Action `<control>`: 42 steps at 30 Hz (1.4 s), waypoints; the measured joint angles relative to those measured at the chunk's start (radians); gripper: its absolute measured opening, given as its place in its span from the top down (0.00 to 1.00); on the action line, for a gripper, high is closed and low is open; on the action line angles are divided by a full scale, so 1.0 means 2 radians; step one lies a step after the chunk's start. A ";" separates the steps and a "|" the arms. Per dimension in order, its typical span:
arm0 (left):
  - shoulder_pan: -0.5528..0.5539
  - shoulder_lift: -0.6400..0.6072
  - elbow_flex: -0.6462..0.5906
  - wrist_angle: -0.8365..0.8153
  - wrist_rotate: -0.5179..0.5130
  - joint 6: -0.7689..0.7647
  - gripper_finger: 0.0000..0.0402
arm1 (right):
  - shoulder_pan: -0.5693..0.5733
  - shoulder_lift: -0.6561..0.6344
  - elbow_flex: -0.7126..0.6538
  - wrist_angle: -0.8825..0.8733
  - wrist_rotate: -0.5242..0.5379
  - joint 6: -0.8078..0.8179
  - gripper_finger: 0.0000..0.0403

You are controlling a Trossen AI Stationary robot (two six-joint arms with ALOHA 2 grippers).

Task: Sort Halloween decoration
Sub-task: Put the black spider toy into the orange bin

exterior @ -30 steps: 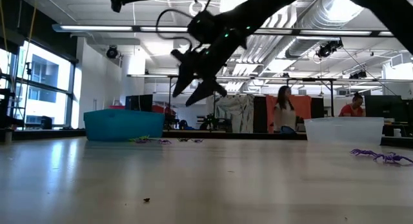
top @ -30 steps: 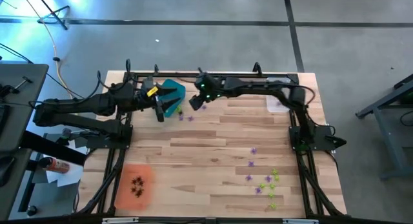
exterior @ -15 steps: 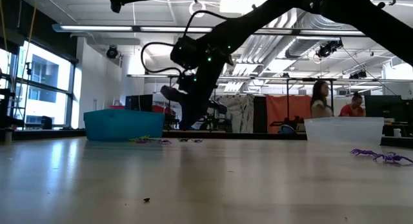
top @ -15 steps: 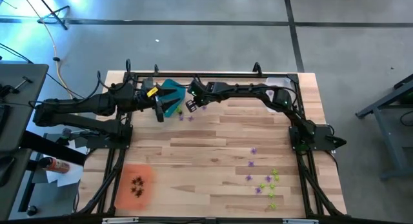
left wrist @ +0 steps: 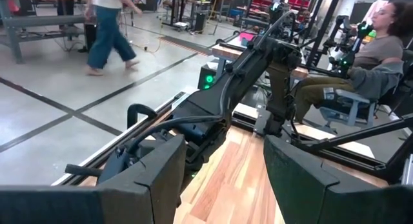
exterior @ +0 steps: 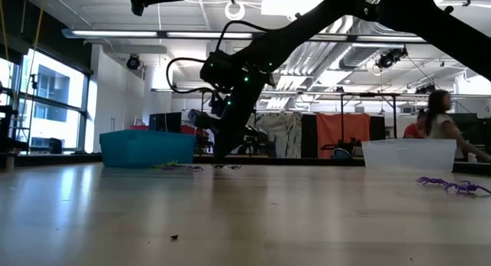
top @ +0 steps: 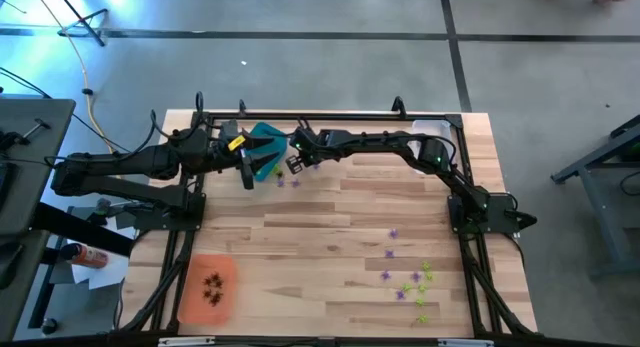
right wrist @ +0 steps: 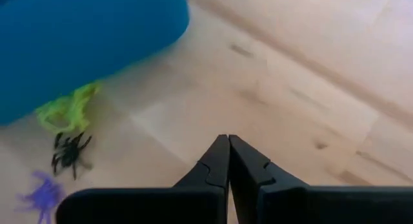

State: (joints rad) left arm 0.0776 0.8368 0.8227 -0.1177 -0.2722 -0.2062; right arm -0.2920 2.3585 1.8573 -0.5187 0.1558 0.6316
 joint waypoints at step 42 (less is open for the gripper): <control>0.000 0.000 0.000 -0.050 0.000 -0.002 0.51 | -0.030 -0.010 -0.003 -0.280 0.045 -0.109 1.00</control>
State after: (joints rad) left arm 0.0780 0.8375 0.8223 -0.2169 -0.2726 -0.2092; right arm -0.3515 2.3394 1.8514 -1.0791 0.2461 0.4144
